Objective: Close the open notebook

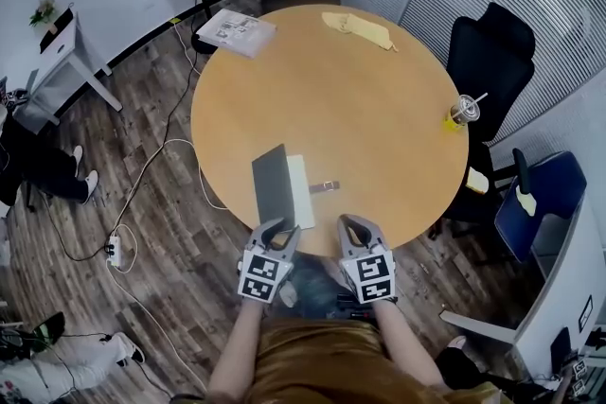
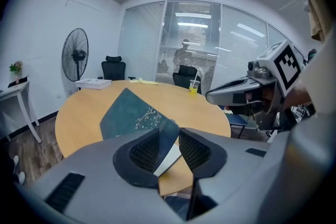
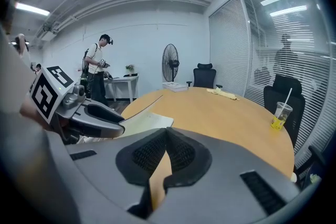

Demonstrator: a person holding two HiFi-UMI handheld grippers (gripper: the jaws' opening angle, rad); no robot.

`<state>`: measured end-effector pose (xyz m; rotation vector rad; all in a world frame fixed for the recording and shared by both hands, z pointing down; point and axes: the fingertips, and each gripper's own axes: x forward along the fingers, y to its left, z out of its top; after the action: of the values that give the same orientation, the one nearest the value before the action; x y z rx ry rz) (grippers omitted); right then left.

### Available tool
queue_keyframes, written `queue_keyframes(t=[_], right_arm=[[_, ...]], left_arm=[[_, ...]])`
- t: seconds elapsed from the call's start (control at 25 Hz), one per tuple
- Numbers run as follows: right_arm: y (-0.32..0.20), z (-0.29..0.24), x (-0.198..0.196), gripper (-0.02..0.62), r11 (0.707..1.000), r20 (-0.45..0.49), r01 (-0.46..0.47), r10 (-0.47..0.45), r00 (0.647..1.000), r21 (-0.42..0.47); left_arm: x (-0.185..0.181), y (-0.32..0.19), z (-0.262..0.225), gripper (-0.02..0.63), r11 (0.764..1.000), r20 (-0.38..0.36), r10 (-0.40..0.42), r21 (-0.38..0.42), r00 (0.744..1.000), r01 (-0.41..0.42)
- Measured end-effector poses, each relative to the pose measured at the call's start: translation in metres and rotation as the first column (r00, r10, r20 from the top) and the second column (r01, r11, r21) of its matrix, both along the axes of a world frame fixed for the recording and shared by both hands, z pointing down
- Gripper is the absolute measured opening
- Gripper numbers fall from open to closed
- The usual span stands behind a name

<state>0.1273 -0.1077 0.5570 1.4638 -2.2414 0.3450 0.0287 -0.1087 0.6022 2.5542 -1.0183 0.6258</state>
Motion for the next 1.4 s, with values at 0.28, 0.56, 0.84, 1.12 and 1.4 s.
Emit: queue_keyframes(t=[0.28, 0.56, 0.84, 1.12, 1.4], right_arm=[[-0.005, 0.001, 0.008, 0.012, 1.0, 0.0, -0.018, 0.018, 1.0, -0.002], [-0.008, 0.005, 0.009, 0.012, 1.0, 0.006, -0.005, 0.005, 1.0, -0.017], [-0.016, 0.016, 0.017, 0.012, 0.999, 0.017, -0.015, 0.016, 1.0, -0.048], [-0.028, 0.021, 0.02, 0.012, 0.997, 0.022, -0.015, 0.016, 1.0, -0.069], [-0.036, 0.026, 0.023, 0.012, 0.997, 0.017, -0.015, 0.017, 1.0, -0.08]], left_arm=[[0.011, 0.0, 0.008, 0.133, 0.999, 0.003, 0.041, -0.019, 0.999, -0.041], [0.02, -0.001, 0.018, 0.14, 0.997, 0.027, 0.077, -0.034, 0.997, -0.076], [0.031, -0.003, 0.029, 0.144, 0.991, 0.045, 0.123, -0.06, 0.991, -0.12], [0.037, -0.003, 0.041, 0.149, 0.983, 0.058, 0.169, -0.088, 0.984, -0.163], [0.039, -0.004, 0.057, 0.148, 0.979, 0.07, 0.17, -0.13, 0.983, -0.16]])
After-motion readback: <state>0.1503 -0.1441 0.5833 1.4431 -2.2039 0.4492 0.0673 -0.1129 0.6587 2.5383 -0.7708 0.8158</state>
